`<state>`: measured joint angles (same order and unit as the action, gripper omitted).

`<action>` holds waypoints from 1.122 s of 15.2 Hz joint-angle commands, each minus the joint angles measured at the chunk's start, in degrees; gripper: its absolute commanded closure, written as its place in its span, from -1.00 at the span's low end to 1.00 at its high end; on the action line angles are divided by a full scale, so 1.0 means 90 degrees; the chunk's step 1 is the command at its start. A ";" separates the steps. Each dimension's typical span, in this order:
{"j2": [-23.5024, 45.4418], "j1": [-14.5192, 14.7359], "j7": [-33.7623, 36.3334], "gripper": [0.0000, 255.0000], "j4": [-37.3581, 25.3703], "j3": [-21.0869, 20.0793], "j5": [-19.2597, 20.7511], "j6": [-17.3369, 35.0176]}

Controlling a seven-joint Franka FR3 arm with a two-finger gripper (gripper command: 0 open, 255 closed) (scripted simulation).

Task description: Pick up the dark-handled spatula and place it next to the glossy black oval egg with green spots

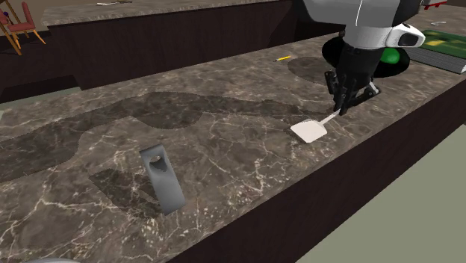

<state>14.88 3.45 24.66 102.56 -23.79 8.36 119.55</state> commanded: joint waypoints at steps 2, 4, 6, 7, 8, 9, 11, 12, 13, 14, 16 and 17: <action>0.0000 0.0000 0.0001 1.00 0.0005 0.0000 0.0001 0.0006; 0.0000 0.0000 0.0001 1.00 0.0004 0.0000 0.0001 0.0005; 0.0000 0.0000 0.0001 -1.00 0.0004 0.0000 0.0001 0.0005; 0.0000 0.0000 0.0001 -1.00 0.0004 0.0000 0.0001 0.0005; 0.0000 0.0000 0.0001 -1.00 0.0004 0.0000 0.0001 0.0005; 0.0000 0.0000 0.0001 -1.00 0.0004 0.0000 0.0001 0.0005; -0.0083 -0.0009 -0.0030 -1.00 -0.0104 -0.0015 -0.0046 -0.0178; -0.0159 -0.0016 -0.0057 -1.00 -0.0223 -0.0028 -0.0089 -0.0365; -0.0227 -0.0021 -0.0082 -1.00 -0.0351 -0.0040 -0.0127 -0.0554; -0.0274 -0.0023 -0.0100 -1.00 -0.0460 -0.0047 -0.0154 -0.0706; -0.0275 -0.0023 -0.0101 -1.00 -0.0459 -0.0048 -0.0154 -0.0705; -0.0274 -0.0023 -0.0100 -1.00 -0.0460 -0.0047 -0.0154 -0.0706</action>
<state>12.39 3.23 23.76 98.58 -24.22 6.98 113.37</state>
